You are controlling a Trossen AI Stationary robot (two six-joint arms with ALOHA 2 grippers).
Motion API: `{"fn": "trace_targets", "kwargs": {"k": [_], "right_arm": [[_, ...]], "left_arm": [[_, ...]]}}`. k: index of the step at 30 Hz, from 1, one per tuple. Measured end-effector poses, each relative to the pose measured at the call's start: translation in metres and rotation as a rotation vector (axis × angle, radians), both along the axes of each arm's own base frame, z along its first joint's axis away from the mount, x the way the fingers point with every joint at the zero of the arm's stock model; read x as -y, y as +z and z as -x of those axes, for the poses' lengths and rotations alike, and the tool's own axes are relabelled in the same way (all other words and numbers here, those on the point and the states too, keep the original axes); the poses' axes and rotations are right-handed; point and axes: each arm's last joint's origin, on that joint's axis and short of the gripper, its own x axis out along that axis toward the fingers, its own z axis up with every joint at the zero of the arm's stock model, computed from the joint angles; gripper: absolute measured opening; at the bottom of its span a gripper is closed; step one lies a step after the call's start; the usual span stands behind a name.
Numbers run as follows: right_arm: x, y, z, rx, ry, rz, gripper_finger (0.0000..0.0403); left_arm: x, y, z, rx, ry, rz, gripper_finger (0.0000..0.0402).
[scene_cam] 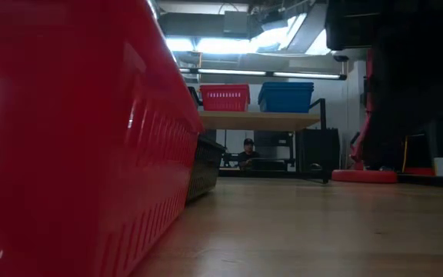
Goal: Stack baskets on shelf by color
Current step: Stack the left black bin on the black bin on the shelf
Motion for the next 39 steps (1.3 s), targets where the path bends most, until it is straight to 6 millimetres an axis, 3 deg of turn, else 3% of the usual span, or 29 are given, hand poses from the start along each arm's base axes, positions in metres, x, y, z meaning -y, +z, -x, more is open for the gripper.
{"fn": "trace_targets", "kwargs": {"k": [5, 8, 12, 17, 21, 26, 39], "right_arm": [[-0.010, 0.000, 0.007, -0.001, 0.056, 0.012, 0.0122], [-0.014, 0.000, 0.010, -0.002, 0.075, 0.015, 0.0122], [-0.015, 0.000, 0.011, -0.002, 0.099, 0.027, 0.0122], [-0.016, 0.000, 0.011, -0.005, 0.103, 0.024, 0.0122], [-0.016, 0.000, 0.012, -0.026, 0.121, -0.003, 0.0122], [-0.016, 0.000, 0.012, -0.027, 0.122, -0.004, 0.0122], [-0.019, 0.000, 0.014, -0.027, 0.126, -0.010, 0.0122]], "left_arm": [[0.060, -0.032, 0.033, -0.004, 0.145, 0.104, 0.0081], [0.083, -0.051, 0.051, -0.014, 0.288, 0.163, 0.0081], [0.099, -0.078, 0.066, -0.014, 0.414, 0.151, 0.0081], [0.103, -0.096, 0.071, -0.048, 0.450, 0.075, 0.0081], [0.100, -0.109, 0.063, -0.035, 0.425, 0.013, 0.0081], [0.082, -0.114, 0.041, 0.070, 0.388, -0.074, 0.0081], [-0.008, -0.107, -0.035, 0.283, 0.209, -0.224, 0.0081]]}}
